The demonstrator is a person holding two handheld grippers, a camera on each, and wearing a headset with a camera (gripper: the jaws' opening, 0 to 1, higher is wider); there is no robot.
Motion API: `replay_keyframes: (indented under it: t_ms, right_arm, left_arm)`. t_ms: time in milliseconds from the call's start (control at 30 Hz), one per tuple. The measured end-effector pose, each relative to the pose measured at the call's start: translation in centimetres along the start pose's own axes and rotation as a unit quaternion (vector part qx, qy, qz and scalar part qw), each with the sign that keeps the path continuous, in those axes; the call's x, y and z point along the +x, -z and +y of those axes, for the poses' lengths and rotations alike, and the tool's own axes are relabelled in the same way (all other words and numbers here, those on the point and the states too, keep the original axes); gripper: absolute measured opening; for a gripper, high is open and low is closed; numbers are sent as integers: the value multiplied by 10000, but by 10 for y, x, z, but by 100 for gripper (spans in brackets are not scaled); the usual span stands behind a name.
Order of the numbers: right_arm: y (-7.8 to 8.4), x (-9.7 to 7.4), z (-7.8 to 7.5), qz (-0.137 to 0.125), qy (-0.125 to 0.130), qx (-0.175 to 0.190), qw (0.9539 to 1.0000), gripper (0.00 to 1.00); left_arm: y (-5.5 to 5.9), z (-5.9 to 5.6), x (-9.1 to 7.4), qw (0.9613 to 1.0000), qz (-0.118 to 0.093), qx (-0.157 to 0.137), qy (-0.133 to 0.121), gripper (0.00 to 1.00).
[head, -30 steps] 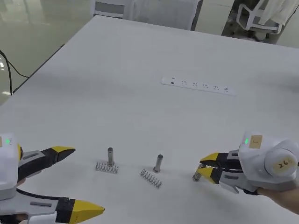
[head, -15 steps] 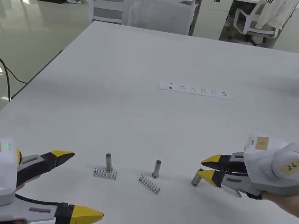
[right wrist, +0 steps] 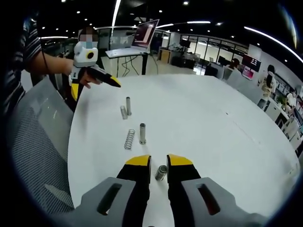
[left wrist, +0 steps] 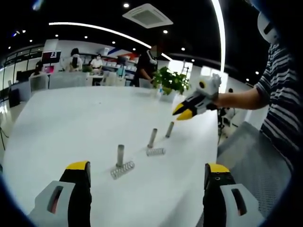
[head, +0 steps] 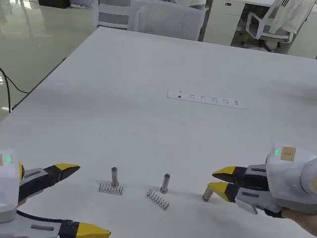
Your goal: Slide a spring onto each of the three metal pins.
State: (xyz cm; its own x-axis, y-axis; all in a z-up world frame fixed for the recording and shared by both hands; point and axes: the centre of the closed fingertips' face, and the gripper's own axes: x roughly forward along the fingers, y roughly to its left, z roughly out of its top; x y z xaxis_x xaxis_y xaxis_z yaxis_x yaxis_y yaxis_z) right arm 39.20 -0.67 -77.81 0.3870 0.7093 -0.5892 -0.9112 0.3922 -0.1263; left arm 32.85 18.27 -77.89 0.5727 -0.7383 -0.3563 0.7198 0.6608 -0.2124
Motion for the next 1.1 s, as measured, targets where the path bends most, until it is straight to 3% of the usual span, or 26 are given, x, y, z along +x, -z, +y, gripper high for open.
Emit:
replay_keyframes:
  t_ms: [733, 933, 1100]
  right_arm:
    - [-60, -3, 20, -610, -134, -98, 9980, 12]
    - [-68, 3, 28, -657, -214, -138, 9975, 12]
    - [-65, 10, 37, -593, -339, -117, 9976, 12]
  left_arm:
    - [1, 2, -3, 10000, 18, 25, -36, 97]
    - [1, 2, -4, 10000, 21, 27, -36, 97]
    - [1, 4, -4, 10000, 32, 38, -53, 97]
